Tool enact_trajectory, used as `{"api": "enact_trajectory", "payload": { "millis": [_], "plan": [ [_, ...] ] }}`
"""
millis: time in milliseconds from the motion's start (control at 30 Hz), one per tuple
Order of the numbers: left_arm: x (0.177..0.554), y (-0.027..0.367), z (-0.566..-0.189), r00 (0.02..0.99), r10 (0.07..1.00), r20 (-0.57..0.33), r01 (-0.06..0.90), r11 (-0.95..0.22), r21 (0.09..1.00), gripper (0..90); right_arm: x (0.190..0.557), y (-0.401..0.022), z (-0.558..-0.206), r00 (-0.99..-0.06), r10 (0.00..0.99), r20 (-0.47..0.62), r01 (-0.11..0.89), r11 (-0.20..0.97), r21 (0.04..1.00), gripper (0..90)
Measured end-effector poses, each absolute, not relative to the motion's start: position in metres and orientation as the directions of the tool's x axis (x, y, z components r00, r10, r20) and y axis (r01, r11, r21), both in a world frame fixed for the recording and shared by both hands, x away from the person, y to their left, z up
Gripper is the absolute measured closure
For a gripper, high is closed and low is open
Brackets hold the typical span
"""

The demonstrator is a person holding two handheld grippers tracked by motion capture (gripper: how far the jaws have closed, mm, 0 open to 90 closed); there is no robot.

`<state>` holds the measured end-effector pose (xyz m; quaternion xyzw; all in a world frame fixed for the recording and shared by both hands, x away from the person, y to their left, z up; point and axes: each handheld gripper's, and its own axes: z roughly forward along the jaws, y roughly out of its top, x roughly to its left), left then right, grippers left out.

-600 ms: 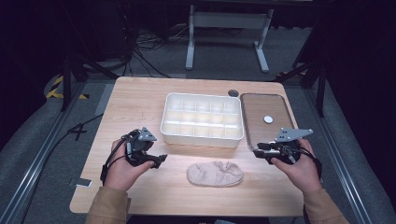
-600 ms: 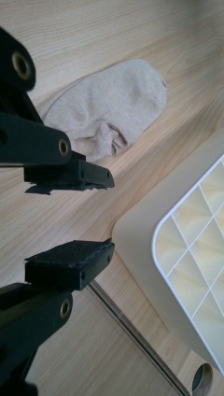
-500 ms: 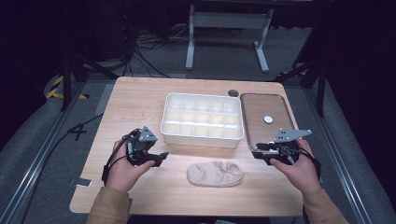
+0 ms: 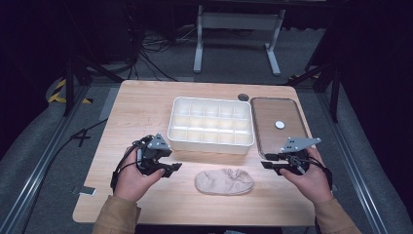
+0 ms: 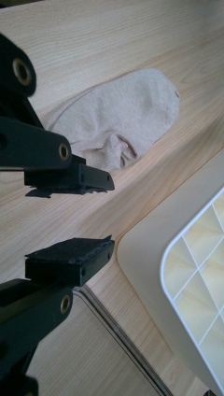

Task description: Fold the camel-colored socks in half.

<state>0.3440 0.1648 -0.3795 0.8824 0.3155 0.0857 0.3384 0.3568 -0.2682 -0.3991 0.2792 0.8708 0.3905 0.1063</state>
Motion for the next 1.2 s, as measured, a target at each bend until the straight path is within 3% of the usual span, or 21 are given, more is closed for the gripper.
{"api": "enact_trajectory", "payload": {
  "millis": [167, 267, 367, 600, 1200],
  "plan": [
    [0.345, 0.164, -0.378, 0.785, 0.616, -0.066, 0.507, -0.576, 0.641, 45.4, 0.356, -0.269, -0.399, -0.831, 0.552, 0.069, 0.408, 0.52, 0.751, 70.5],
    [0.345, 0.162, -0.377, 0.803, 0.59, -0.081, 0.495, -0.586, 0.642, 49.1, 0.355, -0.269, -0.398, -0.847, 0.514, 0.139, 0.417, 0.479, 0.772, 78.2],
    [0.344, 0.161, -0.376, 0.811, 0.576, -0.105, 0.496, -0.581, 0.645, 52.6, 0.352, -0.263, -0.395, -0.862, 0.489, 0.133, 0.395, 0.485, 0.78, 81.8],
    [0.343, 0.157, -0.376, 0.829, 0.549, -0.108, 0.476, -0.59, 0.652, 50.3, 0.352, -0.261, -0.397, -0.88, 0.453, 0.146, 0.376, 0.474, 0.796, 88.1],
    [0.343, 0.147, -0.379, 0.836, 0.536, -0.116, 0.478, -0.609, 0.633, 47.5, 0.344, -0.215, -0.408, -0.918, 0.39, 0.08, 0.31, 0.574, 0.758, 89.4]
  ]
}}
